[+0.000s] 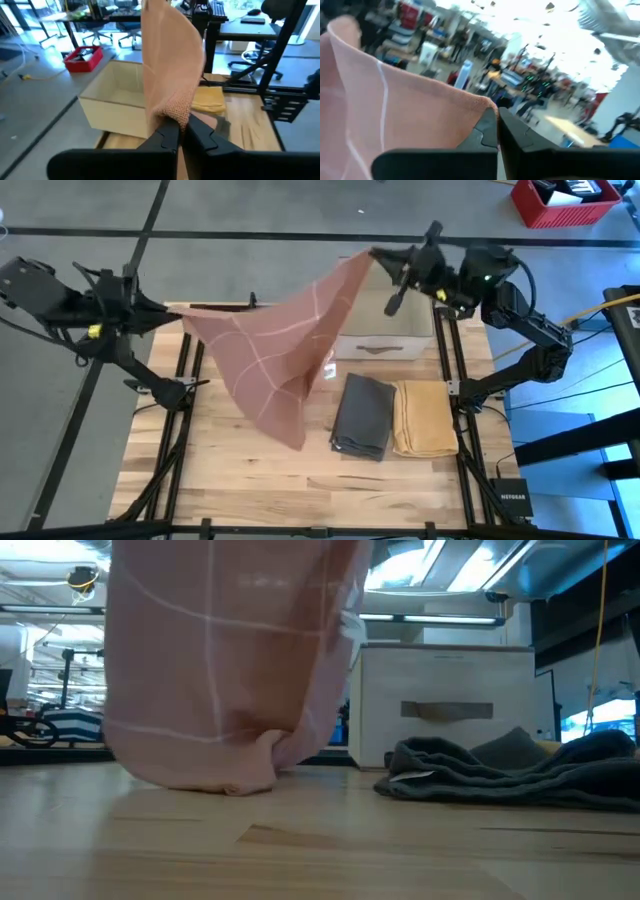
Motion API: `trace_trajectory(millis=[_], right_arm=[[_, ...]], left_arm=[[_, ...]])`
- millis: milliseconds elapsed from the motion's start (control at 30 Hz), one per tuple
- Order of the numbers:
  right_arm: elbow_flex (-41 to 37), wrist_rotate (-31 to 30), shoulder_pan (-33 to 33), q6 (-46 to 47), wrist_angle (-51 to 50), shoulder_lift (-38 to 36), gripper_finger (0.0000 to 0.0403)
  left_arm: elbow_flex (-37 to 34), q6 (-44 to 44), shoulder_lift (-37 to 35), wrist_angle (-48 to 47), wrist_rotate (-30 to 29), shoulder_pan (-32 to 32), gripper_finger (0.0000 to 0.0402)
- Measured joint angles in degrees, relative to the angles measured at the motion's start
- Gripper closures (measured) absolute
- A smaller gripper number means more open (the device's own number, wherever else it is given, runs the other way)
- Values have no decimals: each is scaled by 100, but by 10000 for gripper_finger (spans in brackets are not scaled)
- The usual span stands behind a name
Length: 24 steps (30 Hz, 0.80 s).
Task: Fold towel
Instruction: Fold the brown towel
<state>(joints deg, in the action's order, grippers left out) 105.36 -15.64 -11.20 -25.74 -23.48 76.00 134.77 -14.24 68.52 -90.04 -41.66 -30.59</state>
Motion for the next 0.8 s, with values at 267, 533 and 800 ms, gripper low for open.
trace_trajectory(millis=[267,533,800], right_arm=[[-2,107,-516,-306,1320,257,400],[-2,1232,-883,-801,2193,563,400],[-2,1627,-657,4,1491,339,400]], left_arm=[[24,-211,-624,6,26,0,401],[22,201,-1097,826,-755,0,401],[25,1693,-949,2885,-591,0,401]])
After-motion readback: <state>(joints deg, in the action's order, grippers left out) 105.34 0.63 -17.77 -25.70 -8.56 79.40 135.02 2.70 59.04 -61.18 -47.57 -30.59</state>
